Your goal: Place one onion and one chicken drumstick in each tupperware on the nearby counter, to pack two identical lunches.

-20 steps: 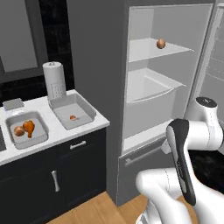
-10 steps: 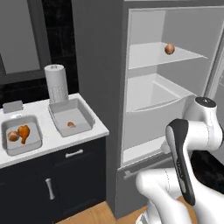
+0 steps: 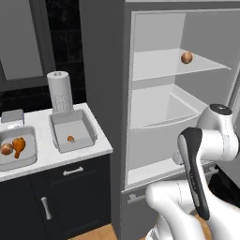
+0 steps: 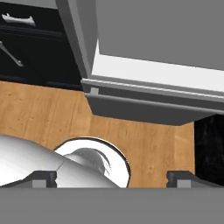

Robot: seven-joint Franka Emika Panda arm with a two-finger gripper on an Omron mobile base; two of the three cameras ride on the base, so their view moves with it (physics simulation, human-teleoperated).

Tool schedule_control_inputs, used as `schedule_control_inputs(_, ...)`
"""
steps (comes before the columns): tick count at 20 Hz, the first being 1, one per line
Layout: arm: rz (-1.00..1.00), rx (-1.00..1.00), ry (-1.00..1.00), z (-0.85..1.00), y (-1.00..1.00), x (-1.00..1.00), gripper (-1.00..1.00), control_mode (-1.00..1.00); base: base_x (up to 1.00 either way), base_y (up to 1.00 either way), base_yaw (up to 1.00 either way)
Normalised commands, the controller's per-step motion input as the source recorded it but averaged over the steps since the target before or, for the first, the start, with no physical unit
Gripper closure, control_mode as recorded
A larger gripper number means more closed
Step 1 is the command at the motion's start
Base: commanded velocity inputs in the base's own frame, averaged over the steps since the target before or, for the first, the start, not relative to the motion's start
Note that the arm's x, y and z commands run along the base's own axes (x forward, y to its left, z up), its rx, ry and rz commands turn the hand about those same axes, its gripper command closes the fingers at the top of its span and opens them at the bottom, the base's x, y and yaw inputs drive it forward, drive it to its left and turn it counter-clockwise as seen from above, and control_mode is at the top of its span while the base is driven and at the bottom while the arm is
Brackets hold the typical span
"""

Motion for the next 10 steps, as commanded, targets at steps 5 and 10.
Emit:
schedule_control_inputs(5,0.0,0.0,0.0,0.0,0.0,0.0,-1.0,1.0,0.4,-0.32,0.2)
schedule_control_inputs(10,0.01,0.01,0.0,0.07,0.0,0.06,-1.0,-1.0,0.36,-0.04,0.1)
